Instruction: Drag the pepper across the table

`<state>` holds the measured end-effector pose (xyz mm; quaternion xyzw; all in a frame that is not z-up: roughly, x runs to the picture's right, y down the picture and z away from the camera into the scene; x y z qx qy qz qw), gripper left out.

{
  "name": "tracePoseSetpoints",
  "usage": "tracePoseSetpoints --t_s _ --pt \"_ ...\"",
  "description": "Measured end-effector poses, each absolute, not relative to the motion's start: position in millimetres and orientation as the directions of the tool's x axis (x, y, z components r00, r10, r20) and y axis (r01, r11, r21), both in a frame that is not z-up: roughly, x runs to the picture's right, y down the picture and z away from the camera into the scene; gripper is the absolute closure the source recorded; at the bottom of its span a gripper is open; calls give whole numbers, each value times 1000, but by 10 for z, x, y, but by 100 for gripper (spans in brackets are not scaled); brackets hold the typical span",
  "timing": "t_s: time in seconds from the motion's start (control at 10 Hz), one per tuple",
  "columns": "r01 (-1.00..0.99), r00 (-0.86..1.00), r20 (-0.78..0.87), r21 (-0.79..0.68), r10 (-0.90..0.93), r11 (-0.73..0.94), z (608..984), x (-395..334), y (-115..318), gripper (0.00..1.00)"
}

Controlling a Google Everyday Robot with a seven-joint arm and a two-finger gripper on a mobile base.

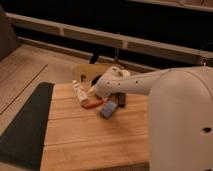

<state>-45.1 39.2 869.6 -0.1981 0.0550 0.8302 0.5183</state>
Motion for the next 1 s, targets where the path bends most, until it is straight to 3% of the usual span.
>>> tracePoseSetpoints --t_s 1.0 --pt "-858 -418 -391 -125 820 -498 8708 -516 358 35"
